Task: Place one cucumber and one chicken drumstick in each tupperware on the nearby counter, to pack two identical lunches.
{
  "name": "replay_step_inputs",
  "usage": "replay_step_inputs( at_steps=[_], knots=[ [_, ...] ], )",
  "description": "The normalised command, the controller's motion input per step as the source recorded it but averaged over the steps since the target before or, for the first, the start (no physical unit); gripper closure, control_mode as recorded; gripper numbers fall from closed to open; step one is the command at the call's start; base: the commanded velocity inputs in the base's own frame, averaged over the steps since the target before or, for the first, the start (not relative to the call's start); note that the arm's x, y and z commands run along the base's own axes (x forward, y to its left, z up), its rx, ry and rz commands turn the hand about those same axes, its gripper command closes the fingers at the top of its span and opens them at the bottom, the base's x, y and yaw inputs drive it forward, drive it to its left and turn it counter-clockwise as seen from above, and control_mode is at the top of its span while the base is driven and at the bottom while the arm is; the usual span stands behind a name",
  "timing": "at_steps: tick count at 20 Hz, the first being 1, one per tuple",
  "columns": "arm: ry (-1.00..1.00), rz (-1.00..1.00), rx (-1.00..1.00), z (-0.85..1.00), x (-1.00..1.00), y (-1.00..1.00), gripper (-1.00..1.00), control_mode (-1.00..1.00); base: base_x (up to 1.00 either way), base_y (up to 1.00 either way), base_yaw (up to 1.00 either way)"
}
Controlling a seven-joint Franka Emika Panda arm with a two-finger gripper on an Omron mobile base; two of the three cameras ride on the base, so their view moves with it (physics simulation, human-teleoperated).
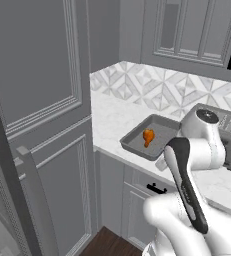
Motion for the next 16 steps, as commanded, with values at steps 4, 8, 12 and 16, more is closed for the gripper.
replay_step_inputs(
  at_steps=[4, 8, 12, 16],
  knots=[
    [0.0, 0.0, 0.0, 0.0, -0.09, 0.0, -1.0, -1.0, 0.0, 0.0, 0.0],
    [0.0, 0.0, 0.0, 0.0, 0.0, 0.0, -1.0, 1.0, -0.98, -0.01, 0.0],
    [0.0, 0.0, 0.0, 0.0, 0.0, 0.0, -1.0, 1.0, -1.0, -0.02, 0.0],
    [0.0, 0.0, 0.0, 0.0, 0.0, 0.0, -1.0, 1.0, -1.0, -0.04, 0.01]
  ],
)
